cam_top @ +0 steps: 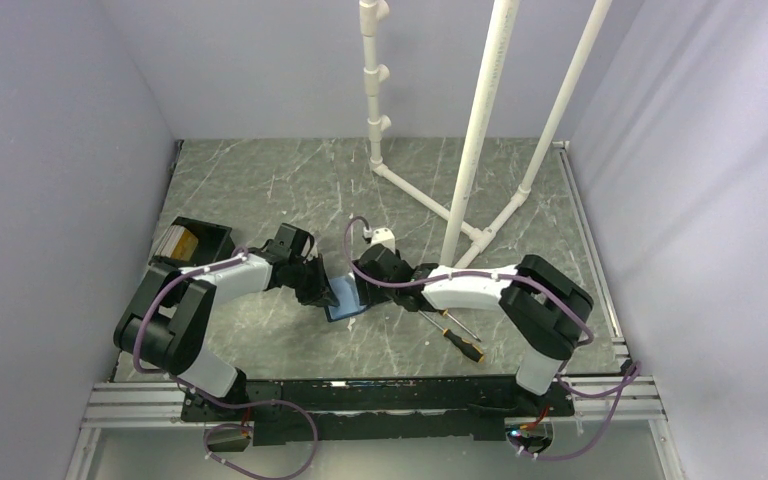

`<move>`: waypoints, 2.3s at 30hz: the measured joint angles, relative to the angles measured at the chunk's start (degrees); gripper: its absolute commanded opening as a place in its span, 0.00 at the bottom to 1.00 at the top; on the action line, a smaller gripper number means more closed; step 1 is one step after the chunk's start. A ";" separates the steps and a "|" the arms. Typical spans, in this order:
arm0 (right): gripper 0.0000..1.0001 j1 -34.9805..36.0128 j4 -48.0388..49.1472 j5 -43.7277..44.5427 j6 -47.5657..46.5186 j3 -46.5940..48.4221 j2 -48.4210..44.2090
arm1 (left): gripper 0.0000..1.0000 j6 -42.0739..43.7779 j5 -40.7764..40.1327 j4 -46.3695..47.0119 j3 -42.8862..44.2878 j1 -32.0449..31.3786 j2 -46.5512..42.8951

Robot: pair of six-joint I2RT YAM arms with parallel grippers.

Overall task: Put the credit cards into the card holder
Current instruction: Open the card holder at the center of the board.

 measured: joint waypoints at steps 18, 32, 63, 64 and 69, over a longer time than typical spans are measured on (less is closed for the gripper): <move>0.00 6.58 -0.42 -12.76 -14.29 1.18 -13.25 | 0.03 0.63 0.22 0.17 0.02 -0.11 0.13; 0.00 12.07 7.04 -4.72 -19.78 1.20 -0.66 | 0.03 1.03 0.11 0.13 0.02 -0.11 -0.02; 0.00 4.61 6.78 12.22 -15.13 1.14 4.15 | 0.02 3.23 -0.50 -0.94 0.68 -0.28 -0.13; 0.00 4.61 6.80 11.41 -15.10 1.05 4.02 | 0.02 3.52 -0.59 -1.16 0.79 -0.28 -0.13; 0.00 4.66 6.27 8.59 -14.38 -1.53 1.05 | 0.02 4.59 -1.25 -2.75 1.55 -0.26 -0.11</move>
